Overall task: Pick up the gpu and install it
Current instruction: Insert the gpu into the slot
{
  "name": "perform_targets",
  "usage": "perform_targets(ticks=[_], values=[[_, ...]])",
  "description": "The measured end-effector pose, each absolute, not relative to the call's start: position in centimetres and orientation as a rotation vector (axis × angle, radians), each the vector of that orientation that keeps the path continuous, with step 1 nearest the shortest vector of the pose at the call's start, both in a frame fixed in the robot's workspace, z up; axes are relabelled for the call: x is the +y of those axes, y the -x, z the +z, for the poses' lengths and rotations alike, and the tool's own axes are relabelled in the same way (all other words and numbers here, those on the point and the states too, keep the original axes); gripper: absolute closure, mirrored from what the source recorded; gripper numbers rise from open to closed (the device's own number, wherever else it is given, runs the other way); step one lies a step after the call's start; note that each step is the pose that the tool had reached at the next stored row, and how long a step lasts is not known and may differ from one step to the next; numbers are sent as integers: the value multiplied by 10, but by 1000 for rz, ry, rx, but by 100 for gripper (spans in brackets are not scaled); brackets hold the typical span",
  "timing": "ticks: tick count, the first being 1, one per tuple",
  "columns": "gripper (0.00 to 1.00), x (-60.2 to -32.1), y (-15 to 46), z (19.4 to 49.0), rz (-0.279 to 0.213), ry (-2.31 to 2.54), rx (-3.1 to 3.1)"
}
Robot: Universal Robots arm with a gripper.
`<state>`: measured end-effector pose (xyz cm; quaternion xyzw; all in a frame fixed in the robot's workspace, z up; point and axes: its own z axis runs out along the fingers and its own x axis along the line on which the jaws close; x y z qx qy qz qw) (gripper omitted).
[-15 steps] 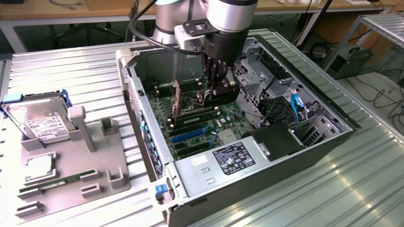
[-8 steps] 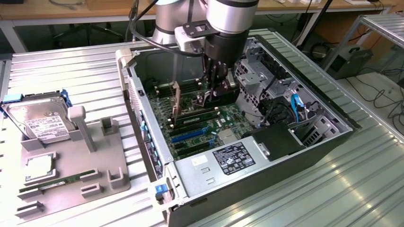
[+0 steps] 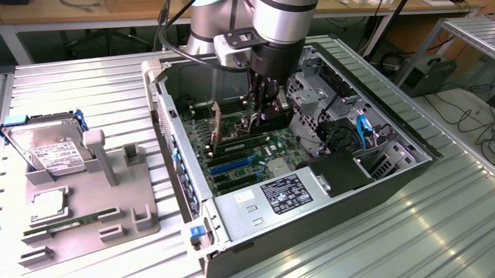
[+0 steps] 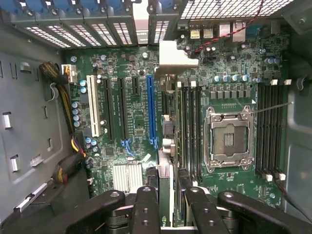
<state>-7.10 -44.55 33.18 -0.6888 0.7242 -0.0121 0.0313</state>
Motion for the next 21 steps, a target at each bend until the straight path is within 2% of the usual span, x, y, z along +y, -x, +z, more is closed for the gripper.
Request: perform_targets(ticks=[21], values=[[74,-449,74,326,-37,2122,2231]])
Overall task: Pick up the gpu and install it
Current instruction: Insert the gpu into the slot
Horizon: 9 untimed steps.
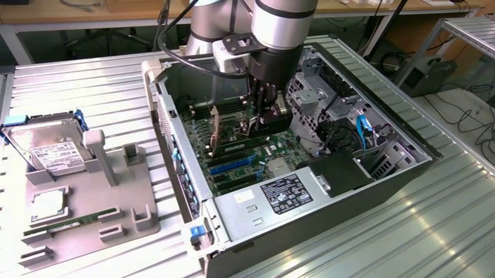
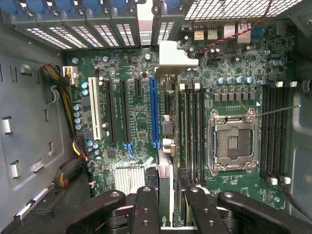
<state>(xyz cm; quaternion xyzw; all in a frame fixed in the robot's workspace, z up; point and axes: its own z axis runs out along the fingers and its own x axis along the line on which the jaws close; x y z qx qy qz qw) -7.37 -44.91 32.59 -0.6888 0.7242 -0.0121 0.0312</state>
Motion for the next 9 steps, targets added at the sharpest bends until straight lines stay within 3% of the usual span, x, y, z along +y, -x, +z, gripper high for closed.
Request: perform_targets(ticks=[9], values=[[74,-451,74,324,-37,2122,2231]])
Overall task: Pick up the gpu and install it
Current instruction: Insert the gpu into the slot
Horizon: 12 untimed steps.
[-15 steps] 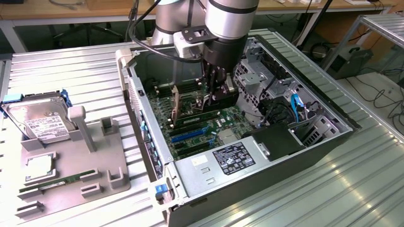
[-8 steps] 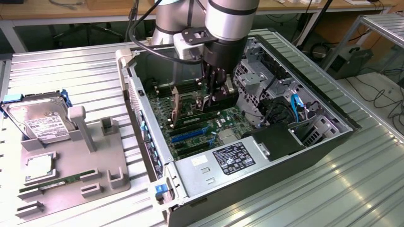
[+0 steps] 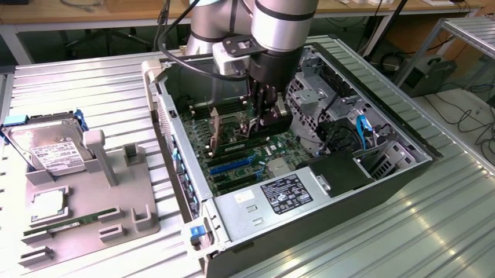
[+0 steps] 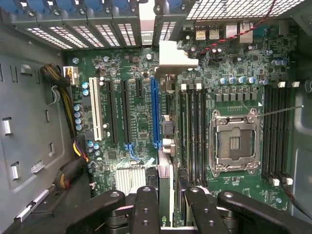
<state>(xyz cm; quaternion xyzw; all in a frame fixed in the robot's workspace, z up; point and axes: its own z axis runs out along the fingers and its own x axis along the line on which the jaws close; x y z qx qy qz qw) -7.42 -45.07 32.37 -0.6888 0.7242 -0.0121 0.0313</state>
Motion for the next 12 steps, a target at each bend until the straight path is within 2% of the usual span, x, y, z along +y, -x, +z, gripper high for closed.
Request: perform_targets(ticks=[12], values=[[74,-453,75,321,-37,2122,2231]])
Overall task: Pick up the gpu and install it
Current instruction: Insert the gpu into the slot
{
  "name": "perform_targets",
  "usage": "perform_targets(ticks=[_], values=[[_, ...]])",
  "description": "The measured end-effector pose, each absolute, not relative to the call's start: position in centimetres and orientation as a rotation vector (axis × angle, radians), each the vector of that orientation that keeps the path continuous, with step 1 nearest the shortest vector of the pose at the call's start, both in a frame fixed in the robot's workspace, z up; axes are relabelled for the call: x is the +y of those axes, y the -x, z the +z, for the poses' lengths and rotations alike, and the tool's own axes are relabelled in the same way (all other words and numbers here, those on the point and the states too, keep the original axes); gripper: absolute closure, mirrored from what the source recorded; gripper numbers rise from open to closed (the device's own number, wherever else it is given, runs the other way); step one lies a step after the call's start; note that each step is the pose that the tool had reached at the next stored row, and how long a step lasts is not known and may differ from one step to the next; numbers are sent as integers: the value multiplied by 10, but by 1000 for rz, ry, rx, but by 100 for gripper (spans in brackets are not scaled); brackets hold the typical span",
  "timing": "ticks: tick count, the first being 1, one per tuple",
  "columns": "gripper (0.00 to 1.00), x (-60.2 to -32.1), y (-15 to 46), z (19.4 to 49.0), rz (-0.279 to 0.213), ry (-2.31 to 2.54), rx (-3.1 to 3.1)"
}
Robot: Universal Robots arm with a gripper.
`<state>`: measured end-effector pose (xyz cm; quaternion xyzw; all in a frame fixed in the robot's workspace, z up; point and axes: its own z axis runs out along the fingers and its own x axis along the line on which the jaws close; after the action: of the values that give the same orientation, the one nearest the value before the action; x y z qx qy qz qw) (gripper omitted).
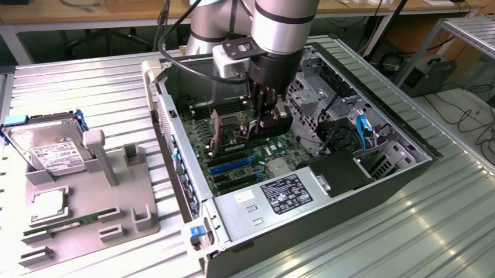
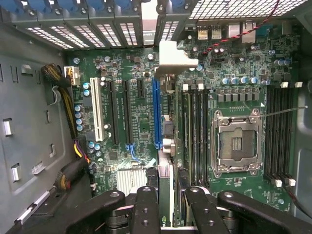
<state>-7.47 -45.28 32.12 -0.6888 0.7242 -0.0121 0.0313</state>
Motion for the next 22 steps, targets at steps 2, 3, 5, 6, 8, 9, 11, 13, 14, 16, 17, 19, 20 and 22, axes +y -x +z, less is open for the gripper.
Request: perform_targets(ticks=[2,3,5,6,8,9,11,13,14,16,17,19,20,22], values=[[74,-453,75,321,-37,2122,2231],[74,-453,75,321,-37,2122,2231],[74,-454,75,320,-37,2122,2231],[74,-454,75,320,-37,2122,2231],[74,-454,75,320,-37,2122,2231],[74,-454,75,319,-37,2122,2231],[74,-454,75,319,-37,2122,2231],[74,-455,75,318,-37,2122,2231],[74,-455,75,318,-37,2122,2231],[74,-455,75,318,-37,2122,2231],[74,-455,75,318,-37,2122,2231],[74,-456,75,317,-37,2122,2231],[74,-456,75,317,-37,2122,2231],[74,-456,75,317,-37,2122,2231]])
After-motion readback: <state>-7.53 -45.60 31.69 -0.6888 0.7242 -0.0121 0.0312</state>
